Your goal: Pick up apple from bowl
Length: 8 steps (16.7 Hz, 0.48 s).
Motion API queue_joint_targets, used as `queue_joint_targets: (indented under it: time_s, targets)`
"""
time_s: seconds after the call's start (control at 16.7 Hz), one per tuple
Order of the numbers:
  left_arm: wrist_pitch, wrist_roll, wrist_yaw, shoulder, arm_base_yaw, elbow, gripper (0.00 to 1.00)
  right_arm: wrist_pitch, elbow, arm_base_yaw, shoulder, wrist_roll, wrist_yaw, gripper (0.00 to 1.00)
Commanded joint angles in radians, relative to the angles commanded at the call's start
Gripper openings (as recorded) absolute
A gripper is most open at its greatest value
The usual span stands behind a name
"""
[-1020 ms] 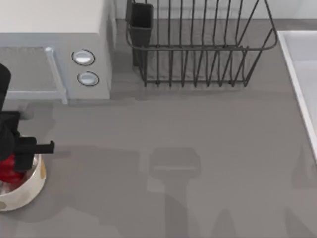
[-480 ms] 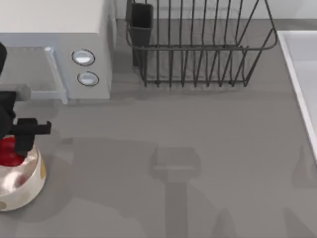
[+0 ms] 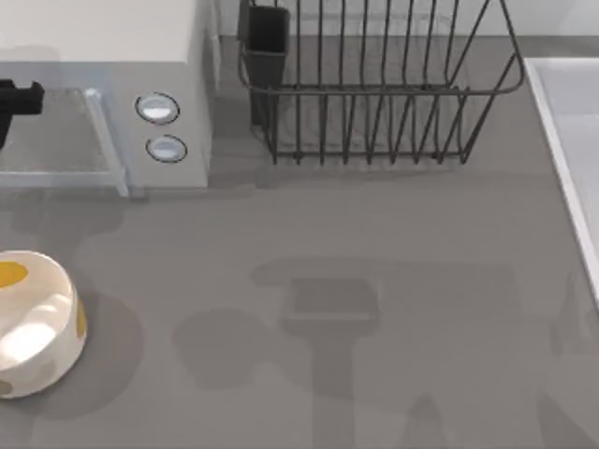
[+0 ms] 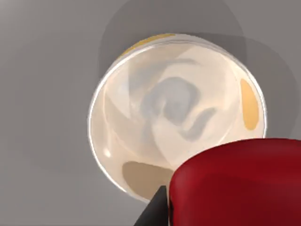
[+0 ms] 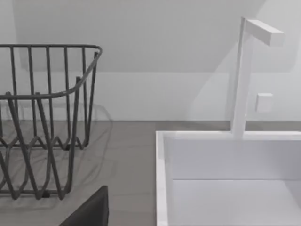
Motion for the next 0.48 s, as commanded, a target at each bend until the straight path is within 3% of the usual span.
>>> queue_joint_targets:
  time_s: [0.24,0.48]
  targets:
    - [-0.183,-0.002,0.0,-0.026,-0.003,0.183,0.0,0.0,0.0,0.0,0.0,0.0,0.0,1.0]
    - [-0.214,-0.002,0.0,-0.033,-0.004,0.213,0.0,0.0,0.0,0.0,0.0,0.0,0.0,1.0]
